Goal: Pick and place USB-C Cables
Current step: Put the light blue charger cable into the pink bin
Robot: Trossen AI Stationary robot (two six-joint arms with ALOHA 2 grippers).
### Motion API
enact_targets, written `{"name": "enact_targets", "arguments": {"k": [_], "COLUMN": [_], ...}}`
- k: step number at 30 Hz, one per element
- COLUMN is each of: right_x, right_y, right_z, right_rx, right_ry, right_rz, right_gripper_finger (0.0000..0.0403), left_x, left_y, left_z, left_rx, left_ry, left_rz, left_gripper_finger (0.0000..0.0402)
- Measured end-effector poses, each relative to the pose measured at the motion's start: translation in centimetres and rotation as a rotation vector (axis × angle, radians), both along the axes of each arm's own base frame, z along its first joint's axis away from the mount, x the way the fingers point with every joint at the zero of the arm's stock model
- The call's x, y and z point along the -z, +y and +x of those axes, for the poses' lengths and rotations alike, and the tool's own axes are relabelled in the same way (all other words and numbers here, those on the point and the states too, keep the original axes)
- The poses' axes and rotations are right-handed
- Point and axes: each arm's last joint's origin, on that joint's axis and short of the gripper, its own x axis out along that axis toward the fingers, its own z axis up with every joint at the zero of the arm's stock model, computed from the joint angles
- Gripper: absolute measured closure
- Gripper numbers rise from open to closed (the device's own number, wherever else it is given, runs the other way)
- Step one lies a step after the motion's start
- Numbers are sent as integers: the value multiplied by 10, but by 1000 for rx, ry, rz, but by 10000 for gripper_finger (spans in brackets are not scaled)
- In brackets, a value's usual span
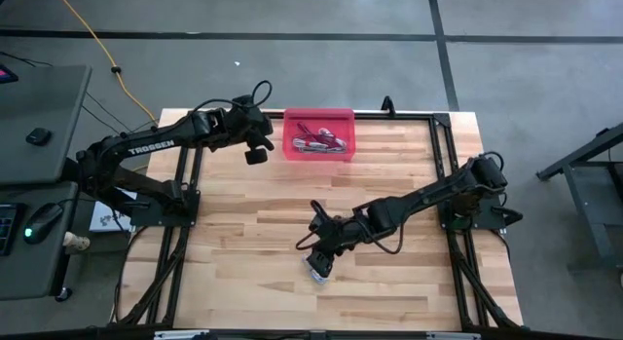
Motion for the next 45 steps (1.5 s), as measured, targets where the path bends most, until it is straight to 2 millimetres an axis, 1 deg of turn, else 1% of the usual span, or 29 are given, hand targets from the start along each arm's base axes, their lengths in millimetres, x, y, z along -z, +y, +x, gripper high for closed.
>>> {"name": "enact_targets", "arguments": {"k": [9,19,23,25,27,29,33,35,37,39,41,45], "right_x": [36,80,90,89,81,67,35,23,16,14,19,46], "right_y": [4,8,10,12,15,20,24,23,21,21,22,28], "right_z": [15,25,28,29,32,37,41,39,38,38,41,49], "right_rx": [6,26,24,7,-2,-14,-20,0,22,36,35,11], "right_ry": [81,202,220,208,178,139,107,128,147,161,184,290], "right_rz": [-23,-46,-36,-21,-11,-9,-87,-134,-165,-167,-164,-141], "right_gripper_finger": [233,233,233,233,233,233,233,233,233,233,234,234], "left_x": [0,0,0,0,0,0,0,0,0,0,0,0], "left_y": [0,0,0,0,0,0,0,0,0,0,0,0], "left_z": [0,0,0,0,0,0,0,0,0,0,0,0], "left_rx": [0,-1,-2,-2,-2,0,0,0,0,0,0,-1], "left_ry": [1,2,2,3,3,4,5,5,5,5,5,4], "left_rz": [-1,-3,-4,-4,-4,-3,-3,-3,-3,-3,-3,-3], "left_gripper_finger": [284,284,284,284,284,284,284,284,284,284,284,284]}}
